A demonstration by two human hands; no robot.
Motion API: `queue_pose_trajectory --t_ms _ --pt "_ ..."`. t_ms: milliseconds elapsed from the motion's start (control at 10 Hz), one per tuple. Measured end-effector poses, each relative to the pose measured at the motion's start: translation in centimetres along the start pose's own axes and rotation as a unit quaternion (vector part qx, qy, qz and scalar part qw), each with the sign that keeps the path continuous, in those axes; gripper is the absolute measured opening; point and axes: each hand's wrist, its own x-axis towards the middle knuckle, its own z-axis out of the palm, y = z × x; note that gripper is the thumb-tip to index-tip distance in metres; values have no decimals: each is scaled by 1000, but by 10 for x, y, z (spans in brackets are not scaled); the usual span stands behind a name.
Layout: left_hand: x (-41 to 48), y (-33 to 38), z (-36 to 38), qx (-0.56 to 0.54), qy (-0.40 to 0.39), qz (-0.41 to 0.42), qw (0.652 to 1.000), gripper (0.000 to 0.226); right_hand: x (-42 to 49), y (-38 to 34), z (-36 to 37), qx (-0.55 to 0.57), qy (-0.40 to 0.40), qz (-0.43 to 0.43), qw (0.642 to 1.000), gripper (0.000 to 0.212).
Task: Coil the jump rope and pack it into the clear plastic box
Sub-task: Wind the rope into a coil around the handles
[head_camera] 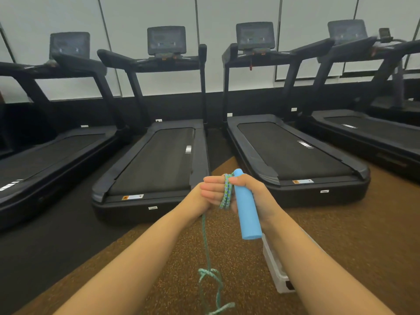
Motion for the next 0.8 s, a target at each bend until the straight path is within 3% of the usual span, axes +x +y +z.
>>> queue_pose_trajectory --t_ms 100,200,400,600,800 --pt "2 -6 9 -4 68 18 997 41 4 1 0 11 -3 -7 1000 35" --pt "-4 -8 20 50 17 73 996 40 10 0 -7 36 -3 -22 999 34" --pt "-11 -14 19 111 -9 120 987 42 19 -3 -23 23 12 -11 1000 43" --pt "-20 6 9 269 -5 168 948 31 27 -14 -33 -30 23 -1 999 40" --pt "-23 24 -9 350 -16 209 913 32 30 -23 -33 -91 15 32 995 45"
